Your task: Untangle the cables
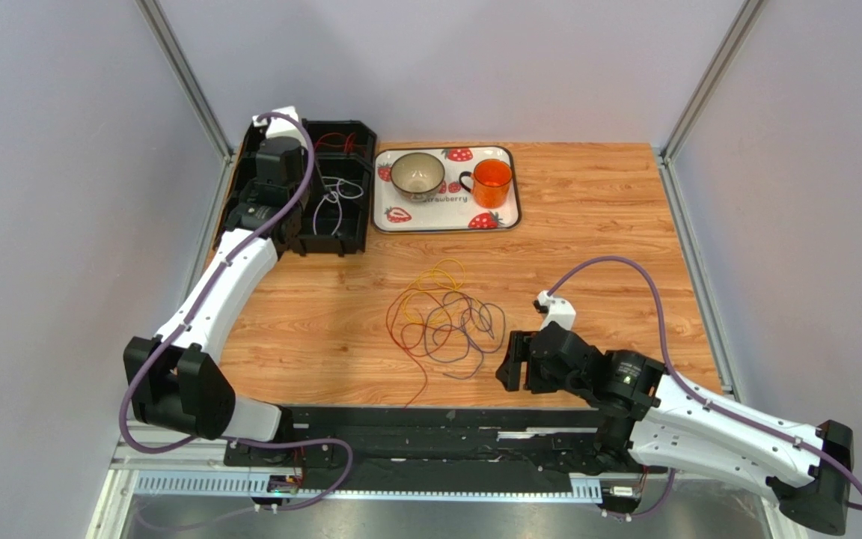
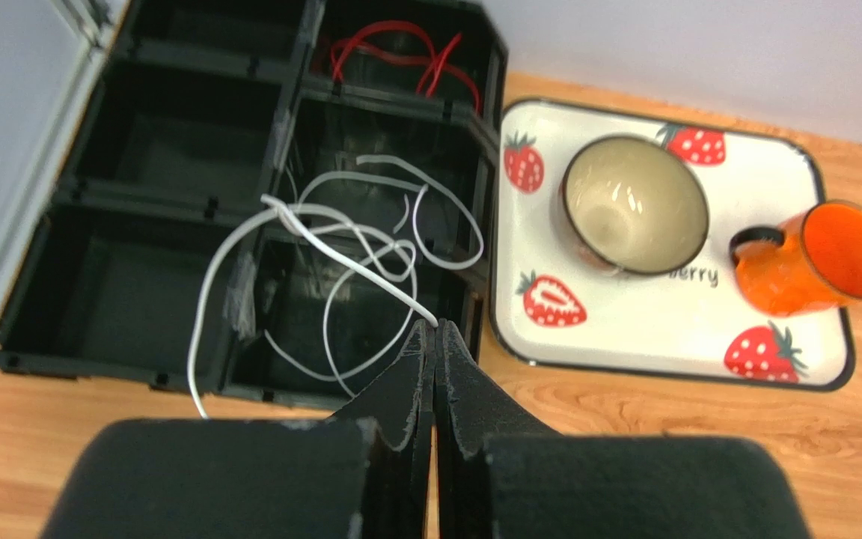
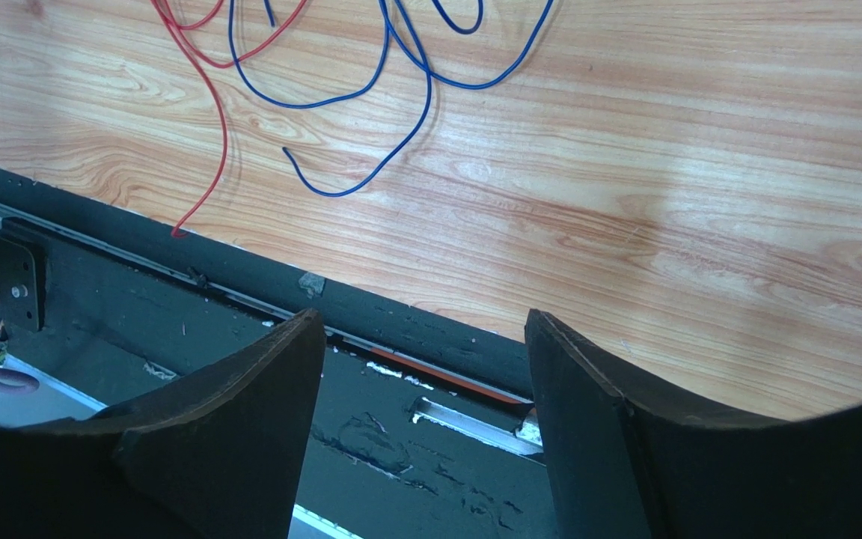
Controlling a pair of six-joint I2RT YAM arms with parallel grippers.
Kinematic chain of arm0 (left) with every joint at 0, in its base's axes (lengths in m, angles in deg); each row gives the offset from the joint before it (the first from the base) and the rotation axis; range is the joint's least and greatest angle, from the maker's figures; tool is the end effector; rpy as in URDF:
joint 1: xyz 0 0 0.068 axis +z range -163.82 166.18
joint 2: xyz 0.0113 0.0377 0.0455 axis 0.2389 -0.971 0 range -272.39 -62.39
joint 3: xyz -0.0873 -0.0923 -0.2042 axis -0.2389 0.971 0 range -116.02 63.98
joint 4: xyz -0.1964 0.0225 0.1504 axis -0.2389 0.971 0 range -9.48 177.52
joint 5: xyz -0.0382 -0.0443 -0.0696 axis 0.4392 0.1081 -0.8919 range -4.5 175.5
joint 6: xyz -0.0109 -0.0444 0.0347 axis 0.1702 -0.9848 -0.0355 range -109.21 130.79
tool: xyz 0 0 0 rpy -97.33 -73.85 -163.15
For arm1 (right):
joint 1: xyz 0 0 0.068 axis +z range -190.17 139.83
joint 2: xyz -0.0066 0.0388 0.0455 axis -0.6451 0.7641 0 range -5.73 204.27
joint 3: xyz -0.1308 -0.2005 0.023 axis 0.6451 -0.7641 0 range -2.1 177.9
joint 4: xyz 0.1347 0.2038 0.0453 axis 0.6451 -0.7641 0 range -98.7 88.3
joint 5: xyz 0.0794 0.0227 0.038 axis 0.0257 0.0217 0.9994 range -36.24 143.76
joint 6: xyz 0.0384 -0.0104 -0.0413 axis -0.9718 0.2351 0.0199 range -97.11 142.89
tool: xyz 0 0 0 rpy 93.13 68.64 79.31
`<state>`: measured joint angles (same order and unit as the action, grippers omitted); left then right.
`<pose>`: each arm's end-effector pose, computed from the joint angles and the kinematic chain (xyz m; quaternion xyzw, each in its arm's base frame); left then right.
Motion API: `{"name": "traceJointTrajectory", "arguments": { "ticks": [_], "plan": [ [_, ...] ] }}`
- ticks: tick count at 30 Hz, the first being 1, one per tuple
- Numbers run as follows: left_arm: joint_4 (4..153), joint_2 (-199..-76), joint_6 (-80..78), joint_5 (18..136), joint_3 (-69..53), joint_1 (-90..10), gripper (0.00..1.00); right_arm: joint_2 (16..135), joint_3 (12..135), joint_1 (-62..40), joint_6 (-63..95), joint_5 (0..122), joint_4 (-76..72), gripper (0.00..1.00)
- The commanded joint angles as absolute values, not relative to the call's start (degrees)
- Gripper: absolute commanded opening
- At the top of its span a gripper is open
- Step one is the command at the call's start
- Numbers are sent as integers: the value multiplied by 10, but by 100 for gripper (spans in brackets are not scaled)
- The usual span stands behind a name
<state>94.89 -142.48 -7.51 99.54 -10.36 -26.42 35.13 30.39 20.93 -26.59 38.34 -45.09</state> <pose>0.3171 -0.0607 0.3381 -0.1104 0.8091 -0.0549 0.5746 0.0834 0.1288 0.2012 -0.0511 0.9359 0.1946 0.2890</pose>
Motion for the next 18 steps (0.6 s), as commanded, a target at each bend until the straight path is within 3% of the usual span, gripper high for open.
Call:
{"name": "traceJointTrajectory", "arguments": {
  "ticks": [1, 18],
  "plan": [
    [889, -1412, -115, 987, -70, -260, 0, 341, 302, 212, -266, 386, -427, 70],
    [876, -1562, -108, 966, -140, -260, 0, 348, 297, 212, -264, 383, -426, 70]
  ]
}}
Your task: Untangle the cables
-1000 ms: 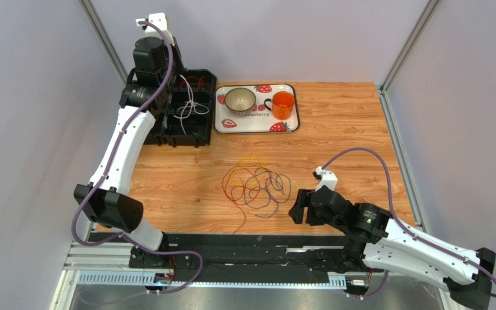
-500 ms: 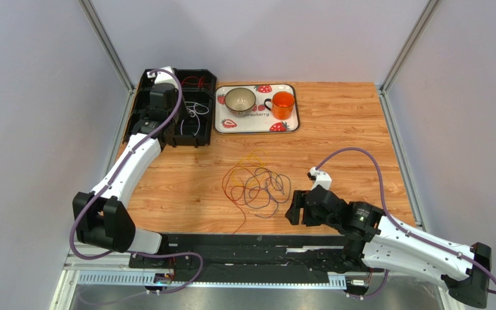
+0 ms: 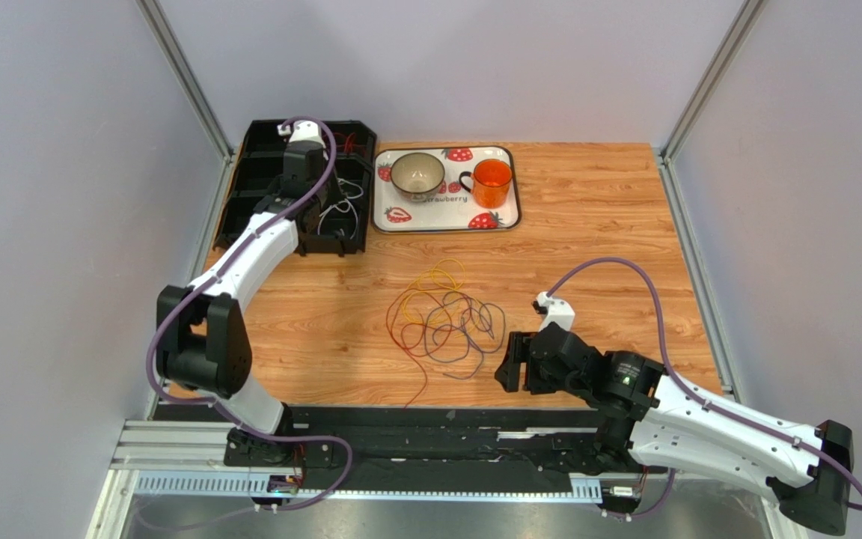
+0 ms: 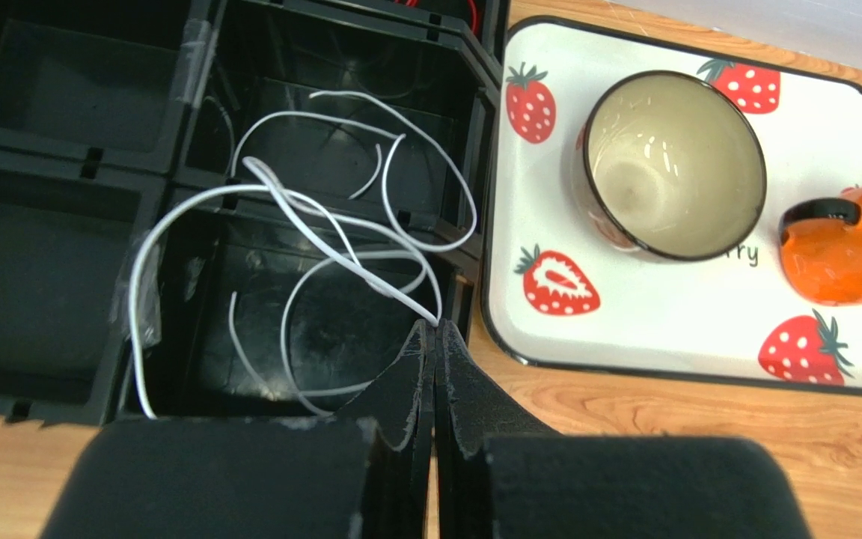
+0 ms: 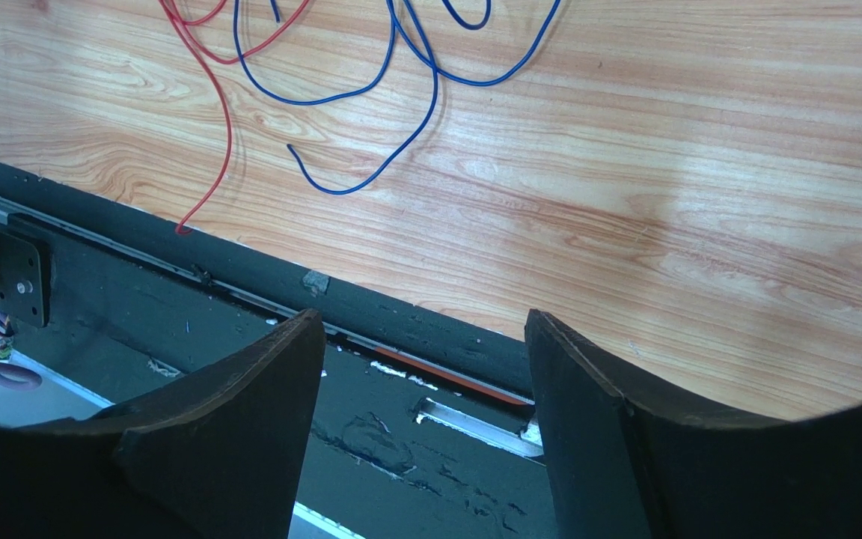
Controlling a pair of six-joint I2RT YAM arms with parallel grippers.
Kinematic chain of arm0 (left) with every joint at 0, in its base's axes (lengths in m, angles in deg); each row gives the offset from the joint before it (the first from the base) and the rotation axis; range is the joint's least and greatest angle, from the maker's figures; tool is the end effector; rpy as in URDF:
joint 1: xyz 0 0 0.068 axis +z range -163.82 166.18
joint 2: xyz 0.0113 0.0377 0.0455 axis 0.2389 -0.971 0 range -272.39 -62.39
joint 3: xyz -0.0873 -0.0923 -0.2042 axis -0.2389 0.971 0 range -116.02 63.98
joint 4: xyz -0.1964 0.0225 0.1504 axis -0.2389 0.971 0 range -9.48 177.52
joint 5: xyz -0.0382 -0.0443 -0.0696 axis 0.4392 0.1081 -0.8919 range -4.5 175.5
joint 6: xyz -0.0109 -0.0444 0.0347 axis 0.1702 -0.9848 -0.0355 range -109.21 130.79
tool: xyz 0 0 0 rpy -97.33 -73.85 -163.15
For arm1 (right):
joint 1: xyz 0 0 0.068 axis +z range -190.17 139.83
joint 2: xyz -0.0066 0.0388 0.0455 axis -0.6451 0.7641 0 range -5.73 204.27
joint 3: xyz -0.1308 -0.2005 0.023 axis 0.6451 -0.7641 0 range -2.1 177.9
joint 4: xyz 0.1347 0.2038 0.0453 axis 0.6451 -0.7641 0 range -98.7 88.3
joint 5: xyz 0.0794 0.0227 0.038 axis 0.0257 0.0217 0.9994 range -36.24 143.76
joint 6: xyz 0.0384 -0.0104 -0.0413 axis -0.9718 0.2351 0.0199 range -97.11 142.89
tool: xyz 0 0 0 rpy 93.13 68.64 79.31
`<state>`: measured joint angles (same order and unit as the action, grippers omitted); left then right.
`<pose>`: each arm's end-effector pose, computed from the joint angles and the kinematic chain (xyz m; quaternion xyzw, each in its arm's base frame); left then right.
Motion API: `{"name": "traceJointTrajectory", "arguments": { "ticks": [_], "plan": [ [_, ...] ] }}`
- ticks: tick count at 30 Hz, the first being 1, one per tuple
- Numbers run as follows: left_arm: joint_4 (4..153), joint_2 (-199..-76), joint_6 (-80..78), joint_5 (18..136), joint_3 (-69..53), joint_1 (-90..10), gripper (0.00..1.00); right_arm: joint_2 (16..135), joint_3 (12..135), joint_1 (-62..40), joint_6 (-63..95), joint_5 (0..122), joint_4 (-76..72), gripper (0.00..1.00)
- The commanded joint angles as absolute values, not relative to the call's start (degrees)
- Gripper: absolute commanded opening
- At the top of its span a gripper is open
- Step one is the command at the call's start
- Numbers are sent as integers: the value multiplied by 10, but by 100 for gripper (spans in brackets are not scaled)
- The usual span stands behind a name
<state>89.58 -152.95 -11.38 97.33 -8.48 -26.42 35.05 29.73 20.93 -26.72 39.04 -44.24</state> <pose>0.3548 -0.0707 0.2773 -0.1244 0.8414 -0.0710 0.5211 0.0832 0.1295 0.1988 -0.0517 0.9358 0.2003 0.2854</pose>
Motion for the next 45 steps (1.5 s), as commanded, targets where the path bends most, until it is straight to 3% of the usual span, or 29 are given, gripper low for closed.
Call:
{"name": "traceJointTrajectory", "arguments": {
  "ticks": [1, 9, 16, 24, 26, 29, 32, 38, 45],
  "plan": [
    [874, -1570, -108, 962, -147, -260, 0, 349, 296, 212, -263, 382, -425, 70],
    [857, -1628, -97, 956, -162, -260, 0, 363, 299, 212, -257, 378, -425, 70],
    [856, -1611, -137, 992, -99, -258, 0, 365, 301, 213, -259, 381, -422, 70],
    [928, -1629, -189, 989, -110, -224, 1, 341, 295, 212, -269, 383, -442, 70],
    [951, -1635, -188, 975, -132, -223, 8, 335, 294, 212, -271, 382, -447, 70],
    [951, -1617, -198, 956, -131, -223, 32, 324, 296, 212, -276, 381, -457, 70],
    [951, -1583, -215, 959, -118, -223, 45, 319, 300, 212, -280, 379, -465, 70],
    [989, -1513, -228, 950, -98, -226, 46, 322, 310, 213, -279, 370, -478, 70],
    [978, -1389, -209, 931, 25, -291, 41, 357, 339, 212, -268, 350, -476, 70]
  ]
}}
